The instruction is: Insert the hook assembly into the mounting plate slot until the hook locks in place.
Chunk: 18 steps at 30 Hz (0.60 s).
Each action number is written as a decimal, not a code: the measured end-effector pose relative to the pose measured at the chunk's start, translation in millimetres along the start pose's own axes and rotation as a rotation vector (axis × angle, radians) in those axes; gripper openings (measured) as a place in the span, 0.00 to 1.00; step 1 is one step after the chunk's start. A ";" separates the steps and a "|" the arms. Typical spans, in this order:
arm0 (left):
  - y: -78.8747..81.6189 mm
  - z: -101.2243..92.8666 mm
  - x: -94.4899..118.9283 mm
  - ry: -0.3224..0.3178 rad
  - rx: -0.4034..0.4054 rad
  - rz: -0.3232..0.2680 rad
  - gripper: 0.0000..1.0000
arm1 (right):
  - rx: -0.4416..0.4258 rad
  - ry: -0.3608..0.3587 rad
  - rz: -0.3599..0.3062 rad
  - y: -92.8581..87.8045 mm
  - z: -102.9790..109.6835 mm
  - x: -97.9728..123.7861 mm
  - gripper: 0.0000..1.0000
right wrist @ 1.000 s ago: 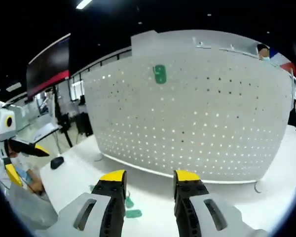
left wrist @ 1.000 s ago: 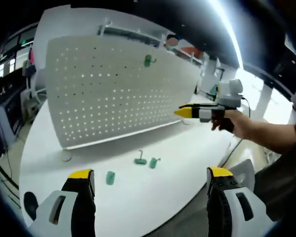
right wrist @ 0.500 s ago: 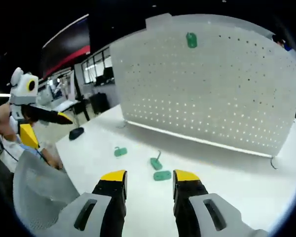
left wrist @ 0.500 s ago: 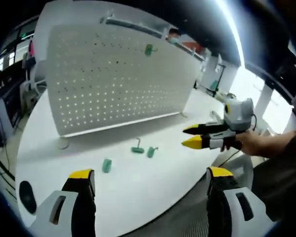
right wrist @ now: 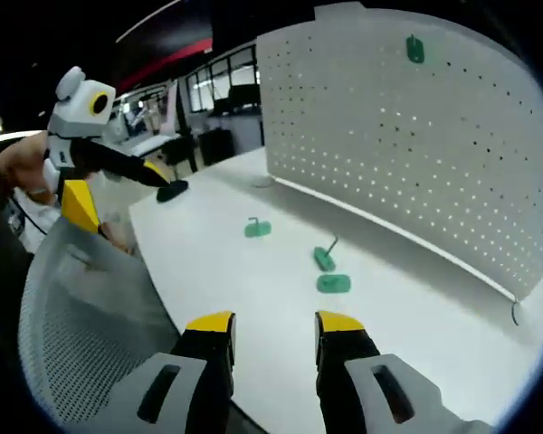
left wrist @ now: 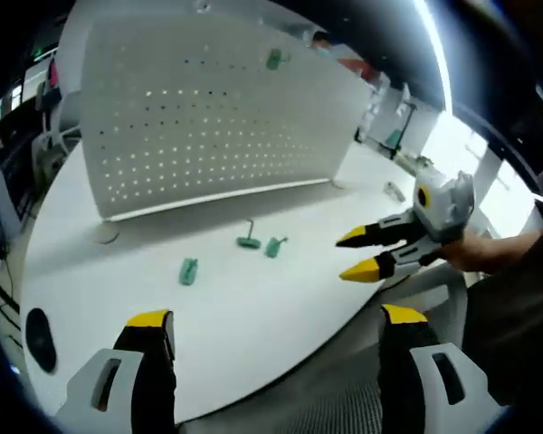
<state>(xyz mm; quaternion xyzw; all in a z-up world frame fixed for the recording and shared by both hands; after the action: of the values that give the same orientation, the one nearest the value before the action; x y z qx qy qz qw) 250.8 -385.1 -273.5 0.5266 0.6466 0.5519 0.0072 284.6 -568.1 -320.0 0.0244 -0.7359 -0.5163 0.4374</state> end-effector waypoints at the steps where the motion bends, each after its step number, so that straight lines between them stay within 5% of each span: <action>1: -0.9 -0.2 -0.1 0.000 0.001 0.002 0.94 | 0.022 0.005 0.006 -0.6 -0.7 -1.2 0.33; 18: -7.0 12.8 1.0 0.006 0.047 -0.005 0.94 | 0.232 0.056 0.104 -1.9 -25.8 -54.8 0.32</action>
<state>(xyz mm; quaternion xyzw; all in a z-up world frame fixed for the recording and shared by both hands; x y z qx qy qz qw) 253.2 -374.3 -283.0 0.5234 0.6606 0.5382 -0.0057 334.8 -561.4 -353.2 0.0512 -0.7784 -0.4033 0.4784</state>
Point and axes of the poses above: the point that each gripper's makers call its tool centre point, and the gripper's own axes: x roughly backward along the fingers, z roughly to its left, y roughly out of its top, the point moved 4 cm from there along x, roughly backward along the fingers, and after that the axes turned 10 degrees about -y, right-handed, at the moved point
